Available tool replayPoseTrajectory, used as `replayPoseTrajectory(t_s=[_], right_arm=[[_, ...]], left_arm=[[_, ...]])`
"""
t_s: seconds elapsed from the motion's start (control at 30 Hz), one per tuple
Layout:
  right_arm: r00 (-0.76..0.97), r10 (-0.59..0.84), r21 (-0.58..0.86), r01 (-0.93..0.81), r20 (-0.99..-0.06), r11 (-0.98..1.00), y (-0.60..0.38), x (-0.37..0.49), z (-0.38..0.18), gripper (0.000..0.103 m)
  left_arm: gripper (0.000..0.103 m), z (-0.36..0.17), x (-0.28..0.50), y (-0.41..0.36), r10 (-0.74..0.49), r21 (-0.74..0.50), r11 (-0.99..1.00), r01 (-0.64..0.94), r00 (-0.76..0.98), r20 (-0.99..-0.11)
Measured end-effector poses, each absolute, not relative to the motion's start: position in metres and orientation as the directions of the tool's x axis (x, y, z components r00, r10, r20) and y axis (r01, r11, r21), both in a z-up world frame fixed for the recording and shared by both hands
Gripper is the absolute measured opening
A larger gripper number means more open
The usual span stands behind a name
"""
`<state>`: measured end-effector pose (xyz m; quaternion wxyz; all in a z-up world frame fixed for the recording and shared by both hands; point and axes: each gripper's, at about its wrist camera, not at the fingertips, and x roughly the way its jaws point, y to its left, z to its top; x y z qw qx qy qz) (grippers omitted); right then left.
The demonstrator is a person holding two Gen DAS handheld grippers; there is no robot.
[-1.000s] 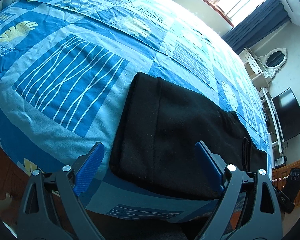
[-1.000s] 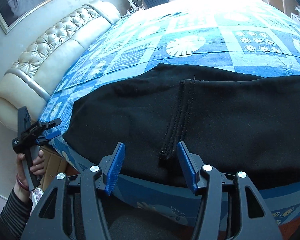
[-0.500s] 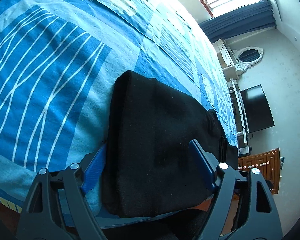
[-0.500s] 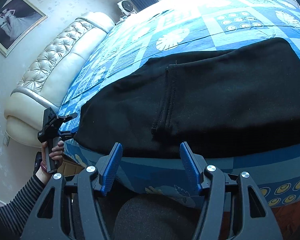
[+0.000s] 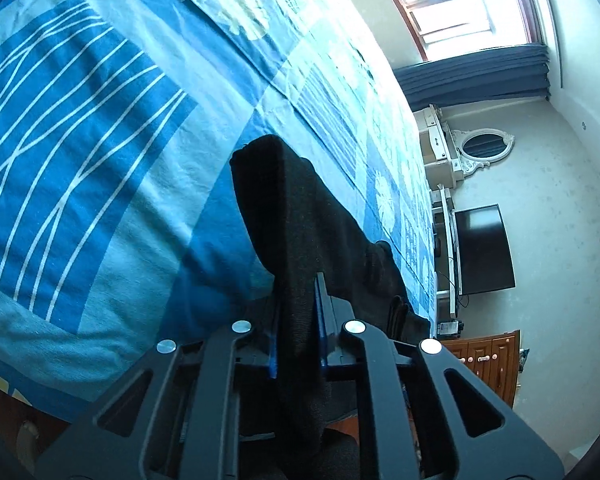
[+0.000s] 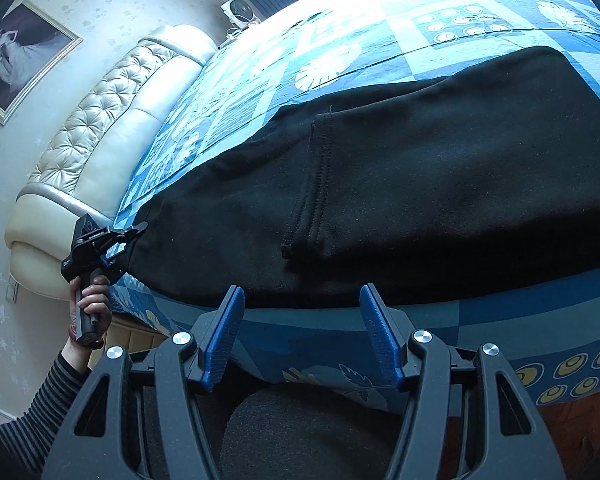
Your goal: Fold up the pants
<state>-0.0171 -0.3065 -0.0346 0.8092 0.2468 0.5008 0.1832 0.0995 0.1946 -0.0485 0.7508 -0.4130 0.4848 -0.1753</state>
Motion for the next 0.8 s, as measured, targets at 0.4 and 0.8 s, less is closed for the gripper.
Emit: replayPoseTrajectory(t_s=[0.4, 0.8], right_arm=[[0.500, 0.520, 0.595, -0.011, -0.693, 0.804, -0.333, -0.018, -0.018, 0.061], [0.551, 0.437, 0.543, 0.035, -0.711, 0.839, -0.348, -0.020, -0.011, 0.062]], left_arm=[[0.012, 0.072, 0.108, 0.080, -0.548, -0.596, 0.801, 0.061, 0.476, -0.688], [0.012, 0.109, 0.097, -0.034, -0.483, -0.445, 0.873, 0.198, 0.471, -0.738]])
